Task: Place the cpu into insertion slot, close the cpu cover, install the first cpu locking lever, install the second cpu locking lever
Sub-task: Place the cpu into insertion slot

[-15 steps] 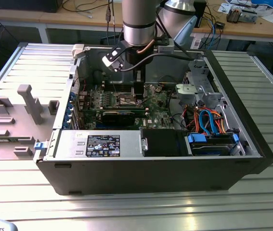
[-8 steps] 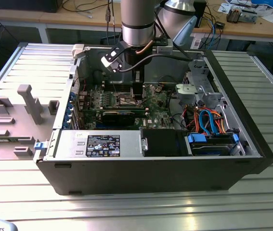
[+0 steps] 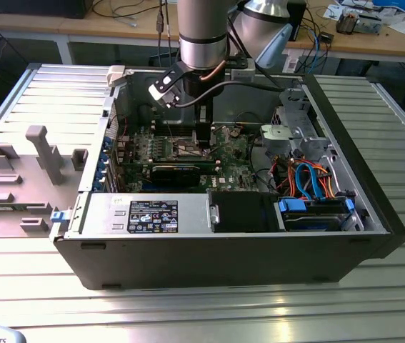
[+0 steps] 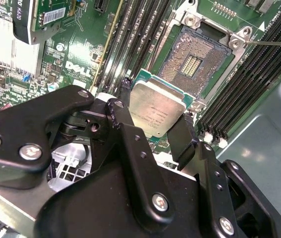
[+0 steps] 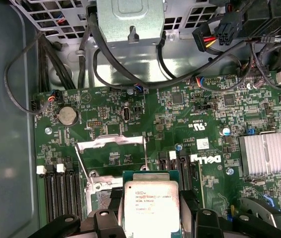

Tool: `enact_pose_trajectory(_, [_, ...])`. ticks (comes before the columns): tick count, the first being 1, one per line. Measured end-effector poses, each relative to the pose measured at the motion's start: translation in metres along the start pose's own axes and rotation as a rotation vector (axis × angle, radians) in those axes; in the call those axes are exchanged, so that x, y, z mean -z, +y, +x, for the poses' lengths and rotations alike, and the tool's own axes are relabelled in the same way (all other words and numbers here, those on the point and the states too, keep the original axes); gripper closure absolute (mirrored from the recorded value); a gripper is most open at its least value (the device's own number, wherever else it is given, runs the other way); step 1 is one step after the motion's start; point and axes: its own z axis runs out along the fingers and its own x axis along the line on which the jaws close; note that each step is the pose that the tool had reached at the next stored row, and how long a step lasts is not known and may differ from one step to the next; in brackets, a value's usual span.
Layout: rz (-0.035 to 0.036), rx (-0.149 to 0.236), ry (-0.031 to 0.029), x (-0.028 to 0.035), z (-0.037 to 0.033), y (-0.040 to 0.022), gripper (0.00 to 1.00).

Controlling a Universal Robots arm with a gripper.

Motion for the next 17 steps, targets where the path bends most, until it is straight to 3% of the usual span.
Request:
enact_pose_trajectory(8, [0.0001, 0.0, 0.0, -0.0001, 0.0, -0.0019, 0.46])
enact_pose_trajectory(13, [0.0, 0.001, 0.0001, -0.0001, 0.0019, -0.0063, 0.46])
enact_pose_trajectory(17, [-0.0003, 0.024, 0.0022, -0.001, 0.0041, -0.0079, 0.46])
